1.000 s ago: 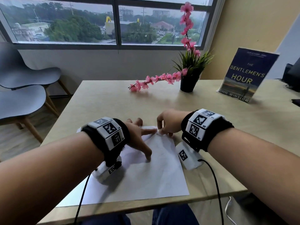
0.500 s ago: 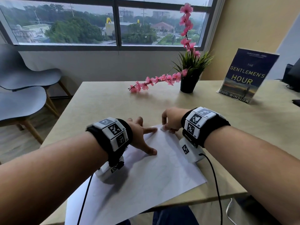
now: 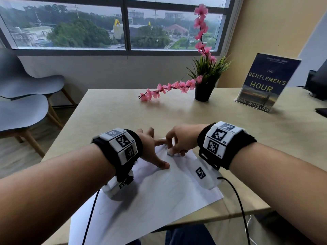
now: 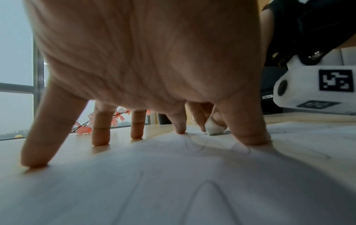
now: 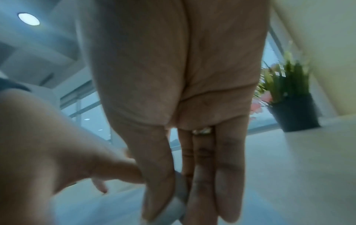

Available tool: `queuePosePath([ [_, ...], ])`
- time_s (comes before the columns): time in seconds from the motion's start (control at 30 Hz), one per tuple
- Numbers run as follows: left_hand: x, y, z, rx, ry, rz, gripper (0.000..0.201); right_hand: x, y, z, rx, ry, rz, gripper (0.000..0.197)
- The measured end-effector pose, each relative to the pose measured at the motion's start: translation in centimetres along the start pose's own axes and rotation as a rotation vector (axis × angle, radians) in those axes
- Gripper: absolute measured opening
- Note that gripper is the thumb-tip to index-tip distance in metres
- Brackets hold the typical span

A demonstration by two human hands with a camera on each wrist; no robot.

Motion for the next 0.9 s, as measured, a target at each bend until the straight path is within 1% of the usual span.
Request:
queuePosePath([
  [0.03,0.0,0.0,0.0,0.001,0.003,0.001,0.096,0.0,-0.3,0.3,-0.001,-0.008,-0.014,0.02],
  [0.1,0.0,-0.1,0.1,0.009,0.007,0.002,0.096,0.0,-1.2,1.4,-0.029,-0.08,-0.068,0.022],
  [0.17,0.0,-0.1,0.0,0.01,0.012,0.005,0.096,-0.1,-1.6,1.8,-0.031,-0.125,-0.098,0.02],
  [0.2,0.0,-0.1,0.0,0.01,0.012,0.007,0.096,-0.1,-1.5,1.7,-0.025,-0.12,-0.092,0.018],
  [0.27,0.1,0.0,0.0,0.007,0.011,0.005,0.097,-0.4,-1.0,0.7,-0.026,-0.064,-0.049,0.017],
  [0.33,0.1,0.0,0.0,0.004,0.006,0.002,0.097,-0.5,-0.8,0.1,-0.027,-0.004,-0.019,0.02],
  [0.37,0.1,0.0,-0.1,0.003,0.005,0.002,0.097,-0.5,-1.0,0.2,-0.023,-0.002,-0.025,0.021],
  [0.5,0.2,0.0,-0.1,0.006,0.013,0.009,0.097,-0.1,-2.4,1.7,-0.041,-0.105,-0.104,0.02],
  [0.7,0.3,0.0,-0.1,0.002,0.018,0.007,0.096,-0.7,-2.1,0.3,-0.028,-0.002,-0.034,0.022],
  [0.83,0.4,0.0,-0.1,0.012,0.017,0.013,0.096,-0.2,-2.5,1.5,-0.057,-0.096,-0.089,0.022],
  [0.9,0.2,0.0,-0.1,0.013,0.027,0.017,0.096,-0.5,-2.3,1.3,-0.056,-0.093,-0.082,0.019],
])
Point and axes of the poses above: each hand's wrist, its own x-axis towards the middle knuckle, its own z-axis out of the back of the hand, y = z × x, the point moved 6 cm from there along x, towards the middle knuckle, and after that the axes turned 1 degree about y, right-handed, at the moved point
